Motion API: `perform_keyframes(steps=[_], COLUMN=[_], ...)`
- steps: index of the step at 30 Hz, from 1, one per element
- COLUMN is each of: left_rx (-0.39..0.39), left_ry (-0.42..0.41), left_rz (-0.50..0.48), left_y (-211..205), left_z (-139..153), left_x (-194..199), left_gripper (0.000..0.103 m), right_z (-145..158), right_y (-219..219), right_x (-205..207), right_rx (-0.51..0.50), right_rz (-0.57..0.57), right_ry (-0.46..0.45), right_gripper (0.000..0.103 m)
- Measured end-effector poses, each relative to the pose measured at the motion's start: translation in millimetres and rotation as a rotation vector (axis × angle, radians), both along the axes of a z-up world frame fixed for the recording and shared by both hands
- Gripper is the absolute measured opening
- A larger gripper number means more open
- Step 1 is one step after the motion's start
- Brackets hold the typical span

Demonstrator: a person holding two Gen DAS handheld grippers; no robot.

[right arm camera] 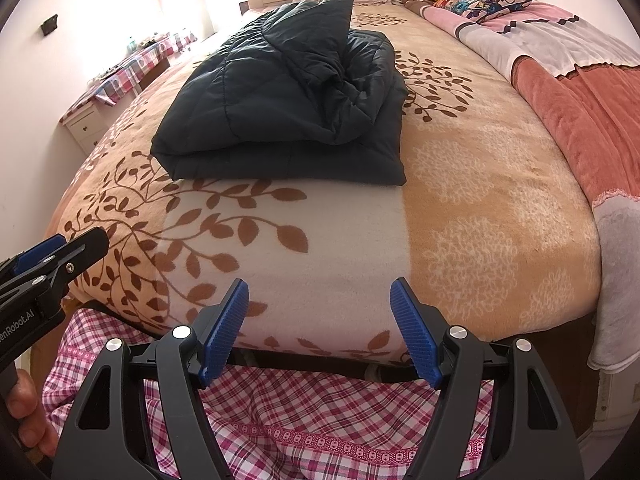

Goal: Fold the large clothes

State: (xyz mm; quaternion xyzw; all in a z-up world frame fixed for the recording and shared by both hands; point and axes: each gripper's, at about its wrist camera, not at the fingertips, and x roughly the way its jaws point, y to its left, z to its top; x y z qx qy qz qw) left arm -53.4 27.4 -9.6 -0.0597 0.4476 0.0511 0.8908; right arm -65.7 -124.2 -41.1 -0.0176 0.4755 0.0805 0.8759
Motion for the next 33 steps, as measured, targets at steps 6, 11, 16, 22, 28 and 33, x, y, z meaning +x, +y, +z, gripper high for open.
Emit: perform_keyframes(steps=[6, 11, 16, 22, 28, 33], left_rx=[-0.001, -0.001, -0.001, -0.002, -0.002, -0.002], left_ry=[0.001, 0.001, 0.002, 0.004, 0.004, 0.008], left_rz=[0.002, 0.002, 0.002, 0.003, 0.003, 0.002], left_y=[0.9, 0.0, -0.1, 0.8, 1.4, 1.5], left_z=[0.2, 0.1, -0.3, -0.8, -1.6, -2.1], left_x=[-1.9, -0.6, -1.0, -2.6, -2.5, -3.1], left_gripper=[0.075, 0.075, 0.075, 0.075, 0.075, 0.075], right_z=[0.0, -0.3, -0.6, -1.7, -2.4, -3.2], right_y=[-0.1, 0.2, 0.5, 1.8, 2.2, 1.1], right_x=[0.3, 0.1, 0.1, -2.0, -2.7, -1.3], right_rx=[0.000, 0.000, -0.001, -0.003, -0.003, -0.003], right_rz=[0.001, 0.000, 0.002, 0.006, 0.007, 0.010], right_ry=[0.000, 0.000, 0.001, 0.003, 0.006, 0.008], right_gripper=[0.072, 0.072, 0.072, 0.072, 0.072, 0.072])
